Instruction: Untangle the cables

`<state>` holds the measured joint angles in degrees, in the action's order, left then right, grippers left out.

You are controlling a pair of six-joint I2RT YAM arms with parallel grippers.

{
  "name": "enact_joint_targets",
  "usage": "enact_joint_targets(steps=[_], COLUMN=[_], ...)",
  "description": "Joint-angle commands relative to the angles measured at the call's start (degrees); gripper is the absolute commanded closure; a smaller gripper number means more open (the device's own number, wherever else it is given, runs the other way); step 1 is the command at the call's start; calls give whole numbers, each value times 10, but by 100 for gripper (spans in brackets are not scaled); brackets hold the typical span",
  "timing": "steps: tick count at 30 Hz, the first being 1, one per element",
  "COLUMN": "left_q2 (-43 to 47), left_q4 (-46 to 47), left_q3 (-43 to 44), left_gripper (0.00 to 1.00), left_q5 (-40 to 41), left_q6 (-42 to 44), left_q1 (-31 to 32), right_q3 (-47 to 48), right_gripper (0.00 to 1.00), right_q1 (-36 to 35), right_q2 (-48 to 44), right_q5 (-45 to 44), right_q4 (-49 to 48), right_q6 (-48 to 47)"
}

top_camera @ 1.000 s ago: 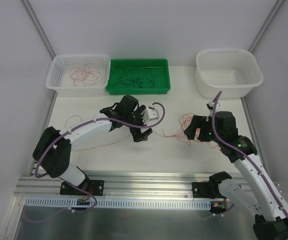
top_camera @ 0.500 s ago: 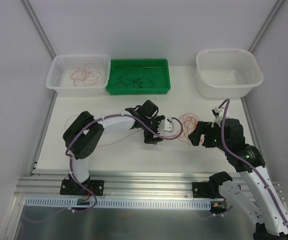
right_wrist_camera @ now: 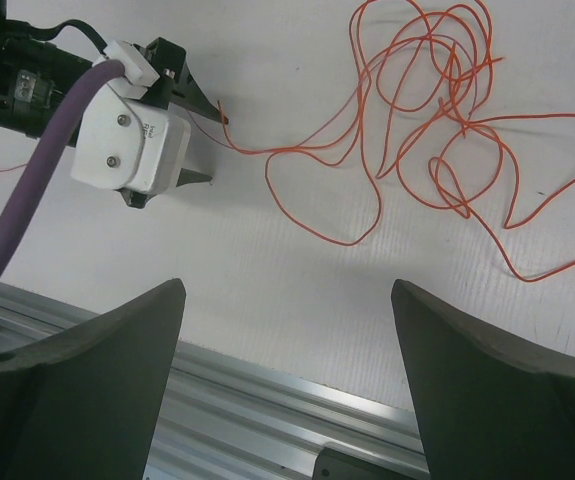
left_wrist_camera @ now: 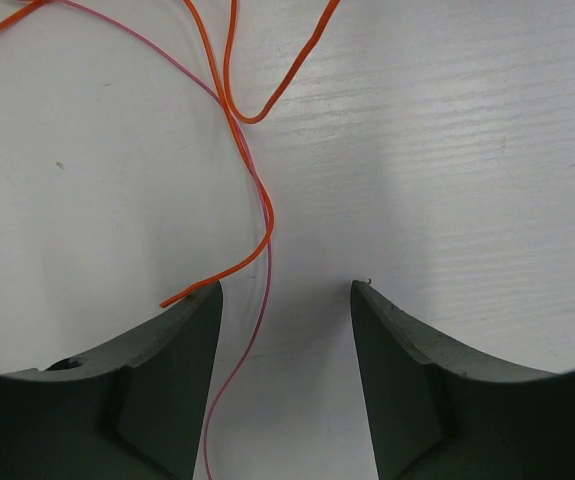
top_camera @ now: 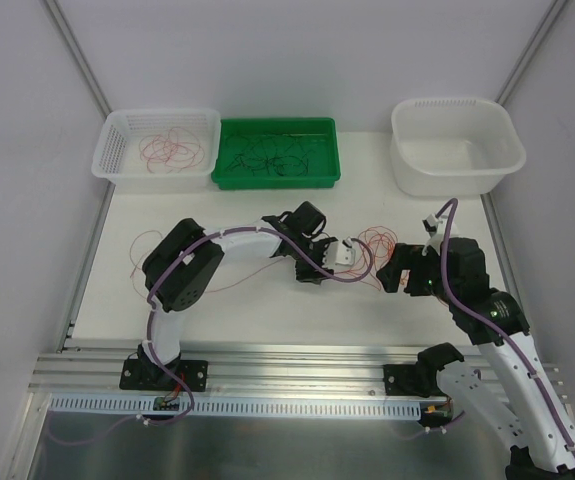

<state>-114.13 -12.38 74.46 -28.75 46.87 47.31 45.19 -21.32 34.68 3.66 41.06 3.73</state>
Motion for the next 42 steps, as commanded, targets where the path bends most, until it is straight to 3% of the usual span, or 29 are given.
enact_joint_targets(steps=[1, 4, 5, 7, 8, 10, 18, 34, 42], left_q2=[-7, -10, -9, -8, -6, -3, 85, 266, 341], left_q4=[-4, -12, -14, -19, -19, -21, -23, -24, -24], left_q3=[15, 13, 13, 12, 10, 3, -30, -92, -113], left_gripper=[47, 54, 67, 79, 90, 100, 100, 100, 100], left_q5=[-16, -7, -7, -8, -7, -6, 4, 25, 47], left_q6=[10, 8, 6, 1, 0, -4, -48, -182, -212], left_q1=[9, 14, 15, 15, 15, 15, 15, 15, 15], right_q3=[-5, -5, -7, -9, -12, -18, -57, -67, -53], right_gripper=[11, 11, 11, 11, 11, 11, 12, 15, 21], right_q1=[-2, -3, -3, -3, -4, -3, -3, -11, -58], right_q2=[-4, -4, -4, -2, -2, 1, 31, 245, 312], right_q5=[-7, -4, -3, 0, 2, 7, 28, 19, 42], right_q4=[4, 3, 1, -4, -7, -19, -77, -230, -290], right_q6=[-11, -9, -8, -7, -6, -1, 15, 79, 36])
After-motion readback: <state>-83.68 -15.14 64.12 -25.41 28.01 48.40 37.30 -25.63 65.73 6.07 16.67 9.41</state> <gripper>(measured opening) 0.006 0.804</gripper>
